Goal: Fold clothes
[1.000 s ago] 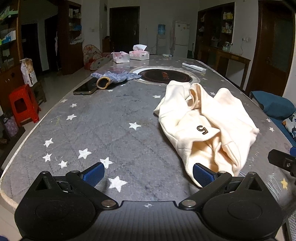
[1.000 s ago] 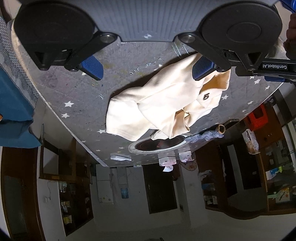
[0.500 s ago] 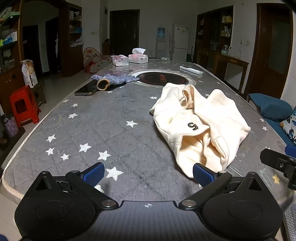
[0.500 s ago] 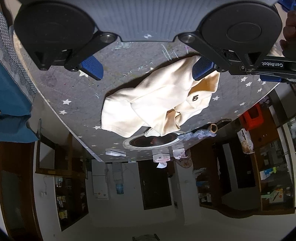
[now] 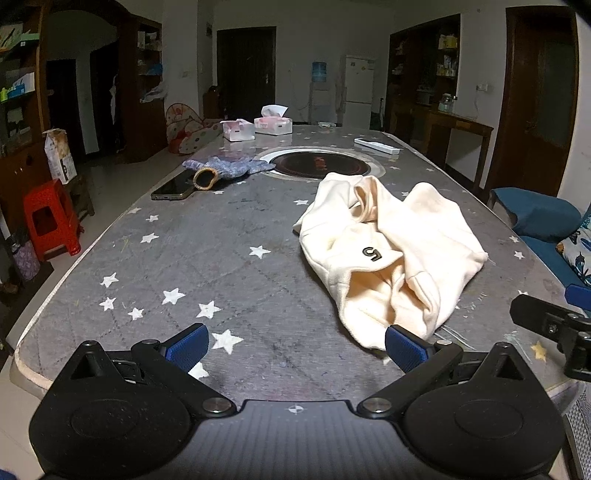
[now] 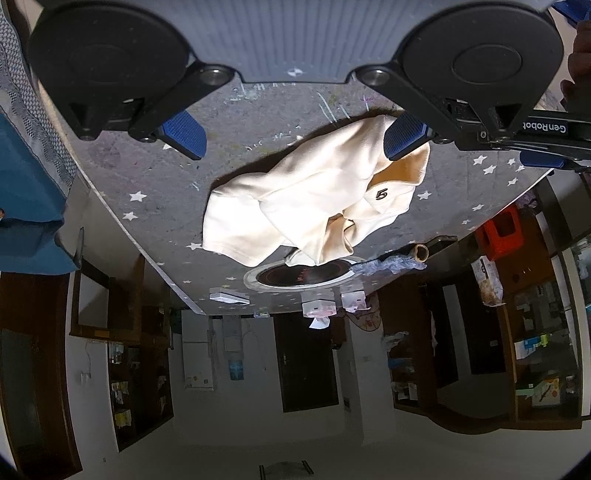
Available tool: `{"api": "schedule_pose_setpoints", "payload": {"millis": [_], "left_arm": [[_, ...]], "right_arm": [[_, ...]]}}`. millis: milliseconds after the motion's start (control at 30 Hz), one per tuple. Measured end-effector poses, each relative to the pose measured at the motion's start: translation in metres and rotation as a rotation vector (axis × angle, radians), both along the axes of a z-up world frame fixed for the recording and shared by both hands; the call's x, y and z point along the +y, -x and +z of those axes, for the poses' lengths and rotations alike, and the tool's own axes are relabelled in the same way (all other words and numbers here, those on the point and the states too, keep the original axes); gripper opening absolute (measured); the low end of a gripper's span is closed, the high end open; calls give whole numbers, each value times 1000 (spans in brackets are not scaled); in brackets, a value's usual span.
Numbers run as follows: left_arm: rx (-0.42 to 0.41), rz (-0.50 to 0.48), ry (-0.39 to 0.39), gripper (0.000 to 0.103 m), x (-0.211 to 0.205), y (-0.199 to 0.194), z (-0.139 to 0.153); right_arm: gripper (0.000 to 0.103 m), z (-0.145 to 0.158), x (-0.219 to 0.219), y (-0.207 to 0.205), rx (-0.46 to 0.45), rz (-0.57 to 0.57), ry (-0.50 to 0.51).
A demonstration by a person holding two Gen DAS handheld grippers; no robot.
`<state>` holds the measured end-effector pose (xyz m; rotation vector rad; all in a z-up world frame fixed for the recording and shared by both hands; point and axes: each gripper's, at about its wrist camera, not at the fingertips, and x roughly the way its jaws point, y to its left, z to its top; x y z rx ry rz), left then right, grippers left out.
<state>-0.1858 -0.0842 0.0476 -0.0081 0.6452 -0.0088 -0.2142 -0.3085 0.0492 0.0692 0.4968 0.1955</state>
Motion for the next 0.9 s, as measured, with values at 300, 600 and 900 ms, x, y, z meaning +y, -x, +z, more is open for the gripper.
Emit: {"api": "schedule_pose_setpoints", "payload": {"millis": [300,600,900], "left_arm": [[-11,-16,0,103,-4,3,4],[7,-26,-7,103,-7,-1,-1],[26,-34,-14,103,-11,-6,-7]], "right_arm": [[103,3,4,3,-10,15,15],[103,-2,4,-1,8,16,10],[103,-7,3,-6,25,20,4]]}}
